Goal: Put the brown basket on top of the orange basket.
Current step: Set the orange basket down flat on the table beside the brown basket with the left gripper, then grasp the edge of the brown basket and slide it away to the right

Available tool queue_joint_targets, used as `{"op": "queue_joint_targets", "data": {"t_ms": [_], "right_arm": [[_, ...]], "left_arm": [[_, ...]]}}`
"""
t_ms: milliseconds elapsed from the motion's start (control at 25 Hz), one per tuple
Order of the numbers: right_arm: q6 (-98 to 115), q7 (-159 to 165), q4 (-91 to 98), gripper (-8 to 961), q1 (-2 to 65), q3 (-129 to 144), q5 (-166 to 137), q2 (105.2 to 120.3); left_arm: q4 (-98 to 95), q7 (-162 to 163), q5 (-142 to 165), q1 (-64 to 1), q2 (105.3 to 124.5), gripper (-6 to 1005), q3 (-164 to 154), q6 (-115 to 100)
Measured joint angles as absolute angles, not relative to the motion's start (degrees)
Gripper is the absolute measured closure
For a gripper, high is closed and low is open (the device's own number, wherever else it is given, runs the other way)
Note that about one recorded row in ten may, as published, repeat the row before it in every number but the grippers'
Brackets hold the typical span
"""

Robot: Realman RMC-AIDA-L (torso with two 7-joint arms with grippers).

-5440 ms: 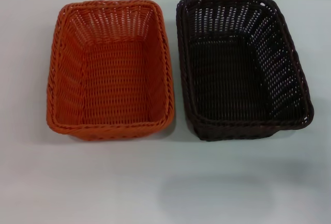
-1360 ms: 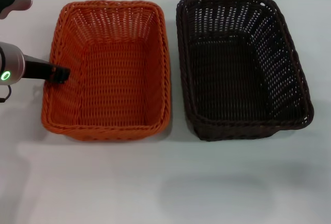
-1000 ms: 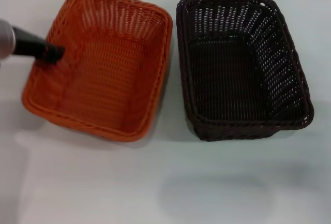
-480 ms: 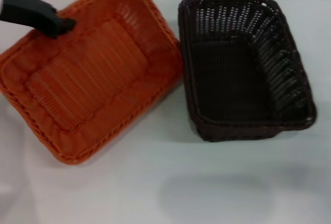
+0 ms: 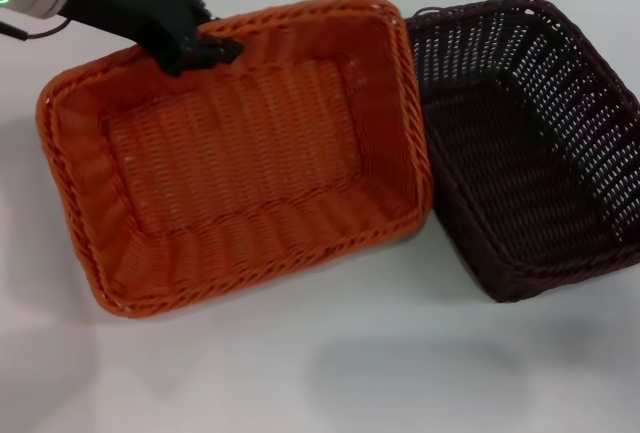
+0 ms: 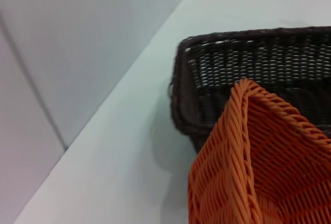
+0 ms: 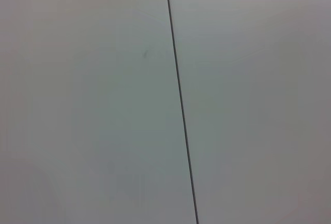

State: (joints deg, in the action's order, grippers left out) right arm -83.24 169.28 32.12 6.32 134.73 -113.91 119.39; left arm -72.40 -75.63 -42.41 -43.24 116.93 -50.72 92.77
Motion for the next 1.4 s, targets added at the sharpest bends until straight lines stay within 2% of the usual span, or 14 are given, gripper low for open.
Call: {"op": "queue_joint_targets", "data": {"t_ms": [360, 760, 1080, 1200, 1280, 1400], "right_arm": [[-83.2, 169.3, 31.8, 122, 6.1, 134.8, -114.0, 119.52], [-83.2, 169.3, 32.0, 122, 6.3, 135.1, -114.4, 119.52], [-83.1, 169.3, 32.0, 122, 6.4, 135.7, -114.4, 119.53], [-83.1, 169.3, 32.1, 122, 6.0, 135.7, -114.3, 119.56], [-83.2, 169.3, 32.1, 122, 5.9, 135.7, -114.2, 119.57], [-83.2, 169.3, 32.3, 122, 5.8, 135.7, -114.1, 119.62]], "left_arm": [[-67.0, -78.1, -40.9, -44.5, 117.77, 774, -52.0, 86.2], [-65.3, -80.1, -38.4, -45.0, 117.76, 739, -52.5, 83.0], [-65.8, -81.0, -38.7, -45.6, 117.77, 530, -52.5, 81.4], [-68.7, -81.5, -35.1, -45.5, 117.81, 338, -52.6, 73.7], [-68.7, -81.5, -35.1, -45.5, 117.81, 339, -52.6, 73.7], [-78.6, -79.4, -34.6, -38.7, 118.47, 340, -58.0, 58.1]]}}
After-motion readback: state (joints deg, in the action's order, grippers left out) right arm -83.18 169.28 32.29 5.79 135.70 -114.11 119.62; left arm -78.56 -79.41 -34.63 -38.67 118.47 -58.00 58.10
